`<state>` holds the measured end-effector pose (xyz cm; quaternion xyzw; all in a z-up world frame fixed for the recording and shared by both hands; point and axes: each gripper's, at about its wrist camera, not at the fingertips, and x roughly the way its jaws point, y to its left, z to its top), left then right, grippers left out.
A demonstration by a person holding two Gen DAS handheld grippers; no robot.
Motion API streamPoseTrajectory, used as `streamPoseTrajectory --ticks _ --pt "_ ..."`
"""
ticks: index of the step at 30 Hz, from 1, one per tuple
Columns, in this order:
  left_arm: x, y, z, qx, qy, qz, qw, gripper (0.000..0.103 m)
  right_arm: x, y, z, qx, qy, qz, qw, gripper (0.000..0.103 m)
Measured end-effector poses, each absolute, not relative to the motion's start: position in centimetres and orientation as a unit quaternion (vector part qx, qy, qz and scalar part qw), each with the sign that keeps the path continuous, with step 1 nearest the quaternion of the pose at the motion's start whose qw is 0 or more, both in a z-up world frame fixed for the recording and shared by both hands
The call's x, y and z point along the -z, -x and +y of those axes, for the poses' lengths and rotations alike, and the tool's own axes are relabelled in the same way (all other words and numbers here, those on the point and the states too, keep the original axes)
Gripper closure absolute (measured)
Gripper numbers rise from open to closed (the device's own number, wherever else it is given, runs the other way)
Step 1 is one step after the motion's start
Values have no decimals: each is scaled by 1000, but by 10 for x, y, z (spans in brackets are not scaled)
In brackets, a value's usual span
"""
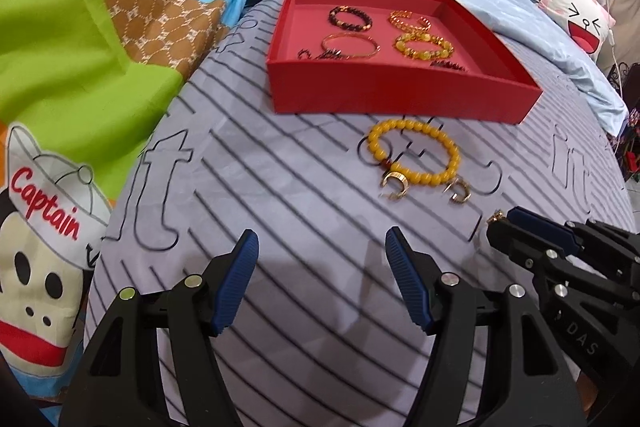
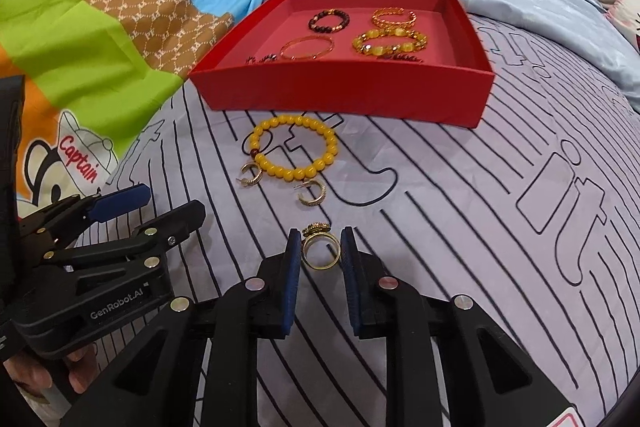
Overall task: Organize jewelry
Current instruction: 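Grasp the yellow bead bracelet with the left tool while the right grasps the gold ring, then carry the yellow bead bracelet into the tray and open the left tool while the right carries the ring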
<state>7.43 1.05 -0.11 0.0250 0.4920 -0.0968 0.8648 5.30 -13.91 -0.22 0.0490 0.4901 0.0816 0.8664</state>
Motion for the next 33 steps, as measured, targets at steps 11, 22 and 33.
streamPoseTrajectory --ticks 11,22,33 --pt "2 -120 -24 112 -27 488 865 41 -6 -59 -161 -67 -73 480 872 84" --pt "14 -139 -42 120 -52 483 866 72 0 -65 -170 -59 -87 484 869 84" --pt "5 -123 -43 152 -43 487 859 96 -8 -60 -171 -59 -88 478 872 84"
